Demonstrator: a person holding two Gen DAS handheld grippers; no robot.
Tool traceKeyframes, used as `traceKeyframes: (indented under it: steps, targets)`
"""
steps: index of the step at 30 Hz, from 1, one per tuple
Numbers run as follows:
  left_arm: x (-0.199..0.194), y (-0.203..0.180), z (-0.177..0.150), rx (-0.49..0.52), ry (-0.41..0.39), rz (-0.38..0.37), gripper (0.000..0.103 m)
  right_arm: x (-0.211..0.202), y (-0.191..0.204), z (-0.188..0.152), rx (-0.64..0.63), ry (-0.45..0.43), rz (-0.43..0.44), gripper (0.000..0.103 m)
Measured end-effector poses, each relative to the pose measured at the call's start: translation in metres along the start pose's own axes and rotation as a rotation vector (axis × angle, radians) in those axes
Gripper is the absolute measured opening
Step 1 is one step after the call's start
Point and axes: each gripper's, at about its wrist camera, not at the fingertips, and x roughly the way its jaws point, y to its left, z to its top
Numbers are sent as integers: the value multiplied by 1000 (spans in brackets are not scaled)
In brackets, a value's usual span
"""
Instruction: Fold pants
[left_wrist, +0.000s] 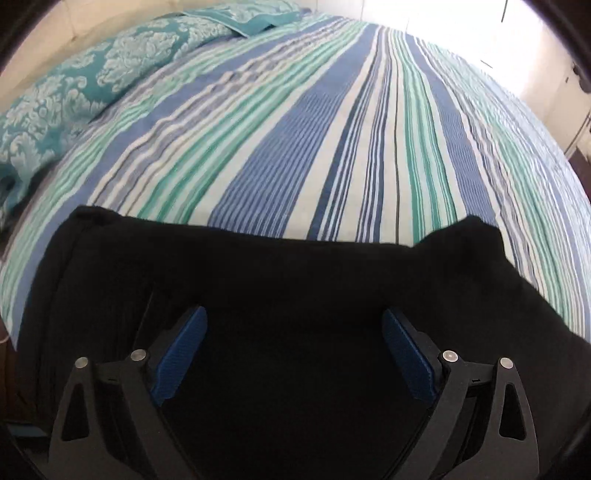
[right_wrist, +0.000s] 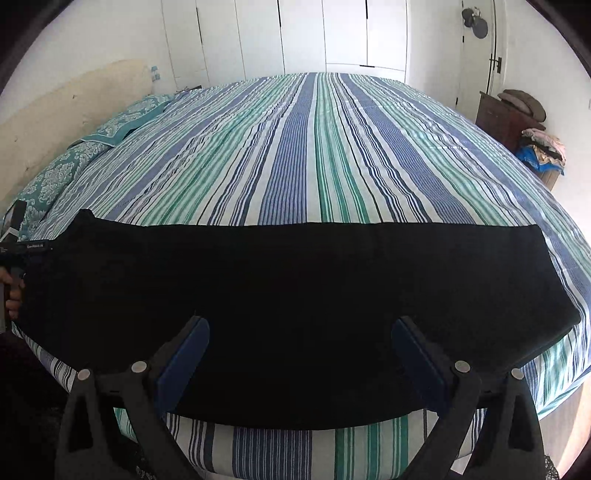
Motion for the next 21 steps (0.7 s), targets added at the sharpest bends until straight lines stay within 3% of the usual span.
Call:
traceKeyframes:
  steps: [2,6,10,12,14,16,19,21]
  targets:
    - [-11,-11,2,20,-5,13,96,-2,-7,-1,21,-1,0,98]
    - [-48,-52,-5,148,-97,-155,96,-1,-19,-1,46,3,11,98]
    - [-41,-95,3,227,-25,-378,96,9,-25,2,79,37,27,98]
    - [-21,-104,10,235,5,-341,96,11,-27,3,91,44,31,98]
    - [13,-101,22,196,63,-220,96,15,-28,3,98,62,21,98]
    - [28,-92,30,151,79,-192,96,22,-31,-1,100,100,1,99]
    - [10,-107,28,200,39,-115,96,24,-26,-4,51,106,-18,102]
    - [-14,-115,19,236,-10,-147,96,26,-22,-5,22,109,-34,103]
